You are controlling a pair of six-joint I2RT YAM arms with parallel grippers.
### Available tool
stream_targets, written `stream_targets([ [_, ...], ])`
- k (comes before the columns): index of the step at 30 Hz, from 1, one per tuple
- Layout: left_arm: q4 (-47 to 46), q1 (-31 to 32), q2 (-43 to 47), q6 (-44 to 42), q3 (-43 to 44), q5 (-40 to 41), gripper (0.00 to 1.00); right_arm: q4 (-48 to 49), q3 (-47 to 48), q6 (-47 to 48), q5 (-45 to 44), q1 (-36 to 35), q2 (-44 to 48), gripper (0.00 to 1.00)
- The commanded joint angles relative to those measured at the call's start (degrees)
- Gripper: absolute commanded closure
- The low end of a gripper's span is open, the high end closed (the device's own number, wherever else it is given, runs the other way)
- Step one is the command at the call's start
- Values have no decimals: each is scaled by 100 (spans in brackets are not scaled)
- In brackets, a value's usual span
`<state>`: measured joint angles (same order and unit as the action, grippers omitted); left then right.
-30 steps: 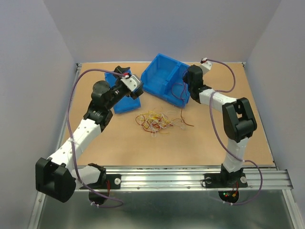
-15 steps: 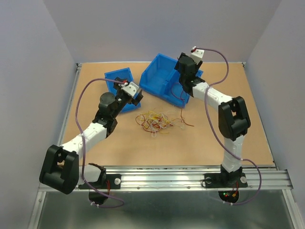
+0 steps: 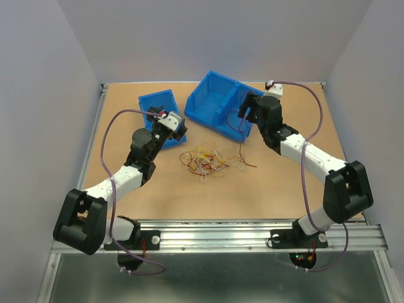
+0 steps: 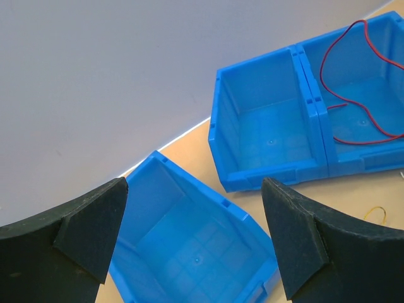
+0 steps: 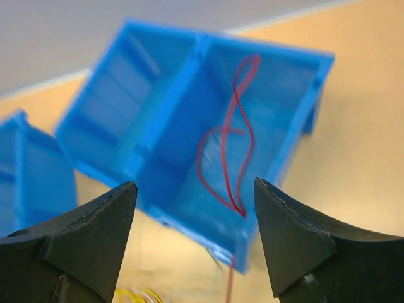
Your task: Untangle the cables
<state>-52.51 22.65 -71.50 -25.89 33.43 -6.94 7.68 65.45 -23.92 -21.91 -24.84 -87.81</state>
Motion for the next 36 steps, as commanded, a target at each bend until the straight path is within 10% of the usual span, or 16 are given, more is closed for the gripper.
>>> stream_targets([
  [1,-269,-7,-91,-144,164,-80,1,-57,-1004,177,249,-21,324,21],
  [32,-93,-7,-127,-303,146,-361,1,1324,-2370,-121,891,-469,-350,38],
  [36,-93,-7,-65,-303,129,-352,1,1324,-2484,-192,715,-522,-246,52],
])
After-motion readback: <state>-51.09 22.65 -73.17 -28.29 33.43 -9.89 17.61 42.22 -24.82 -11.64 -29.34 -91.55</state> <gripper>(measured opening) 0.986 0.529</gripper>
